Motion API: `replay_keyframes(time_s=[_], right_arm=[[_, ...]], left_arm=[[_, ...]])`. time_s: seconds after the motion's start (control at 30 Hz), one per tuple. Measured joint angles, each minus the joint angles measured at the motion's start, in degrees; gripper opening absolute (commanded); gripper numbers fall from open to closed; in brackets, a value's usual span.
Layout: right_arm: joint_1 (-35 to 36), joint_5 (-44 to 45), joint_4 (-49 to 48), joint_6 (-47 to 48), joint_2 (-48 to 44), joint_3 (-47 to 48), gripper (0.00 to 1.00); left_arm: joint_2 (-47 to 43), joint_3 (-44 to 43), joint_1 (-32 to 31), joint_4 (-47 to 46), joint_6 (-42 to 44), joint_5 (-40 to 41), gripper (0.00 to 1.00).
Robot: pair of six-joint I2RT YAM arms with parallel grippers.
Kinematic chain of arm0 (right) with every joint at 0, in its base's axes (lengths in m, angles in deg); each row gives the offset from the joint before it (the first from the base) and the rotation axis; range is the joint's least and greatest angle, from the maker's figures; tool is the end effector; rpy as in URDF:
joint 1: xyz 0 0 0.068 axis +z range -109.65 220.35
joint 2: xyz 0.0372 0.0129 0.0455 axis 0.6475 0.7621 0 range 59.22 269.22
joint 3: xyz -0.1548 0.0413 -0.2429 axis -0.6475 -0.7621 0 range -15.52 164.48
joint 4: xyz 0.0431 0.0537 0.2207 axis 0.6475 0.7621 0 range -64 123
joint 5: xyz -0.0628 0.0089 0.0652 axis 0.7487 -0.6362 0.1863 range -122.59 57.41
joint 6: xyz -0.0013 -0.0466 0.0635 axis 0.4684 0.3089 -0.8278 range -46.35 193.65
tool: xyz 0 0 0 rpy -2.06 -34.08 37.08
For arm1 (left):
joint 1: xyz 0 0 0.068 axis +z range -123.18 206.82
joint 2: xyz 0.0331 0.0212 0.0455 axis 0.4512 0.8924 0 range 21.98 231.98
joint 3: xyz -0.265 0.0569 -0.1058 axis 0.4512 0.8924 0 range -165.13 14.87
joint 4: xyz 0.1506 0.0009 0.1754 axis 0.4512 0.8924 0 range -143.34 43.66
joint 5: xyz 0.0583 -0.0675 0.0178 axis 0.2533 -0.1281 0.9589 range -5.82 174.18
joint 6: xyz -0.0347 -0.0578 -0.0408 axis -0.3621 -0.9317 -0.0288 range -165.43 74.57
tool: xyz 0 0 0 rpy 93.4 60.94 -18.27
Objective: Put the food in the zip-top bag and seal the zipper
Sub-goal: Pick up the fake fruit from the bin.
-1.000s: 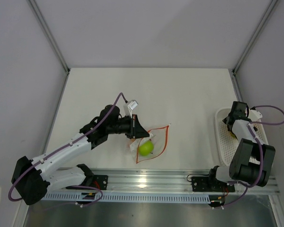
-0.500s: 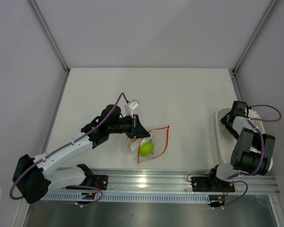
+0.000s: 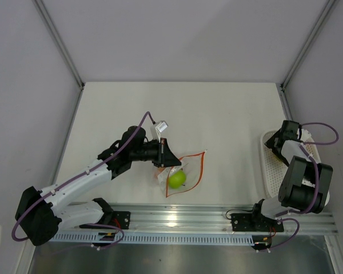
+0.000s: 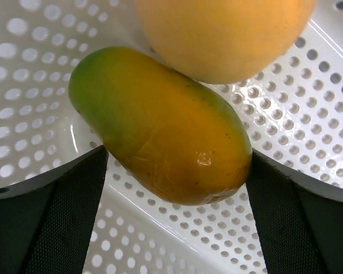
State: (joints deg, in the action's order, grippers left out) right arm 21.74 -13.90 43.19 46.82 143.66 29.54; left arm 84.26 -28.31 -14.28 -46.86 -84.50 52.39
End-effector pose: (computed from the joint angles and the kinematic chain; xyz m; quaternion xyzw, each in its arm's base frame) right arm 0.2499 -0.1068 0.1913 0.4081 0.8536 -0.1348 0.2942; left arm 0.1479 -0.1764 0.2942 0.1604 0.8110 -0.5074 0.2430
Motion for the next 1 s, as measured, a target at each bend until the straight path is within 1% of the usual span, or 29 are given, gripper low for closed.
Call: replay_keyframes(time_s=[0.13, 0.27, 0.43, 0.57, 0.73, 0.87, 1.0], right_arm=[[0.0, -2.1, 0.3, 1.8, 0.4, 2.2, 0.96], [0.2, -3.4, 0.6, 2.9, 2.2, 5.2, 0.96], [1.7, -5.1, 1.0, 4.3, 2.0, 5.0, 0.96], [3.3, -7.0, 1.2, 5.5, -0.3, 4.1, 0.98], [3.6, -8.2, 1.3, 6.5, -2.0, 4.1, 0.99], [3.6, -8.5, 1.2, 7.0, -1.9, 4.1, 0.99], [3.5, -8.8, 0.7, 7.2, 0.5, 4.1, 0.99]], left_arm=[[0.0, 0.0, 0.0, 0.0, 0.0, -0.1, 0.01], [0.0, 0.0, 0.0, 0.0, 0.0, -0.2, 0.01], [0.2, 0.0, 0.0, -0.2, -0.1, -0.4, 0.01], [0.8, 0.0, 0.0, -1.0, -0.5, -0.9, 0.01], [0.8, 0.0, 0.0, -1.3, -0.6, -1.2, 0.01], [0.8, 0.0, 0.0, -1.2, -0.6, -1.3, 0.01], [0.8, 0.0, 0.0, -1.2, -0.6, -1.4, 0.01]])
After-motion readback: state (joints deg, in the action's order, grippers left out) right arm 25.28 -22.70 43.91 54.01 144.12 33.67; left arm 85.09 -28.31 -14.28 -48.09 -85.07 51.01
